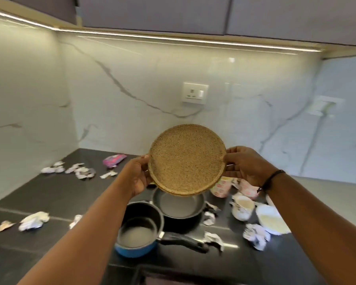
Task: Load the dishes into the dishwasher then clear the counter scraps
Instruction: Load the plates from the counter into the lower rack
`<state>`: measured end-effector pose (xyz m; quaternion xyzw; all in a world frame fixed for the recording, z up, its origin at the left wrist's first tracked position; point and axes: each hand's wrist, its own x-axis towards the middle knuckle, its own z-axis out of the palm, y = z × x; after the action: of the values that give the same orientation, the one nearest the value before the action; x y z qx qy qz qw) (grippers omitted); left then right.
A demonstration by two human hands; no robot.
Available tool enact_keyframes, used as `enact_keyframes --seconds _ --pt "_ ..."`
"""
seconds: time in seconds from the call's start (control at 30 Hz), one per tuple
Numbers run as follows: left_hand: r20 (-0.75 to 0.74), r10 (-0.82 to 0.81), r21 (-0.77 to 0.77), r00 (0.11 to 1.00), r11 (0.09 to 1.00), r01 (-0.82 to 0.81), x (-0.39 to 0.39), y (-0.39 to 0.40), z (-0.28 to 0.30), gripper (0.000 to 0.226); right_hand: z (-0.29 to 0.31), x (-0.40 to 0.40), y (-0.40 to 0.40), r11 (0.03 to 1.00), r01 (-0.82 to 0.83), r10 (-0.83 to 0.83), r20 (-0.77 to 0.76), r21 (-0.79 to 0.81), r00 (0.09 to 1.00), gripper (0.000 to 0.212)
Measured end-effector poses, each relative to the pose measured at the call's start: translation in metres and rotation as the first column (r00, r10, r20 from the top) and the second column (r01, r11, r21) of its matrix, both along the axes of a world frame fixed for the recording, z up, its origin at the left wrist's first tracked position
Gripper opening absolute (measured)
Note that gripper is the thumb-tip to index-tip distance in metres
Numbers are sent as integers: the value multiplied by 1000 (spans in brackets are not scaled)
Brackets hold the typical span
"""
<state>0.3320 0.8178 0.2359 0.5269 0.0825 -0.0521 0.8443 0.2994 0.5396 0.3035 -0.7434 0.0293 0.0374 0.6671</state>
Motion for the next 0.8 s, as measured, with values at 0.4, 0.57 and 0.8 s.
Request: enact_keyframes --seconds 0.4,0.57,0.8 --pt "33 -697 268 716 696 666 -70 -377 -5 24 -64 -219 -356 841 541 -540 -33 22 841 21" --pt "-81 -812 290 578 536 793 -153 -571 -44 30 -102 -351 -493 665 747 -744 -105 -23 660 20" --pt "-184 -921 354 343 264 897 -261 -746 -89 33 -142 -504 -594 407 907 -905 -176 -104 386 16"
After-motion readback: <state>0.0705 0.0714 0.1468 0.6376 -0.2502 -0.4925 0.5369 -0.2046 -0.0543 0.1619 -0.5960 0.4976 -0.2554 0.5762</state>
